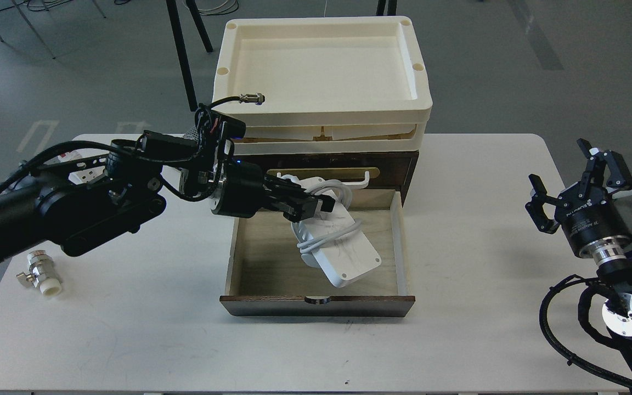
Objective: Put charging cable into cabinet
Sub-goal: 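Lower the held adapter into the open drawer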
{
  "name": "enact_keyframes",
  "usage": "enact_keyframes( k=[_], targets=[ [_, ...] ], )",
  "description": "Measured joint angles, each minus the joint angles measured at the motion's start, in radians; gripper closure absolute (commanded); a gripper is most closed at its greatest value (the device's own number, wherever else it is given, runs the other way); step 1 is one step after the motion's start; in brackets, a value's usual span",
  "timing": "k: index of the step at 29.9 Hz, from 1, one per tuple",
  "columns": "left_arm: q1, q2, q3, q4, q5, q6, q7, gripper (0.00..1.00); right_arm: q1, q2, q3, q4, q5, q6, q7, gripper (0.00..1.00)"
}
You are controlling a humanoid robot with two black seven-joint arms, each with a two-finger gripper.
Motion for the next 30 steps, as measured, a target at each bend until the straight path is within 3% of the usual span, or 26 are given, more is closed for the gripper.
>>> enact_keyframes(
  k=[16, 30],
  targets=[
    [0.073, -0.027, -0.007, 0.003, -0.01, 0.086, 0.0, 0.94, -0.001, 0.0, 0.0, 0.0, 0.0, 0.0, 0.0, 0.01],
    [0.113, -0.12, -0.007, 0.157, -0.057, 0.114, 0.0, 0.94, -0.001, 0.0, 0.0, 0.001, 0.0, 0.0, 0.0, 0.01]
  ],
)
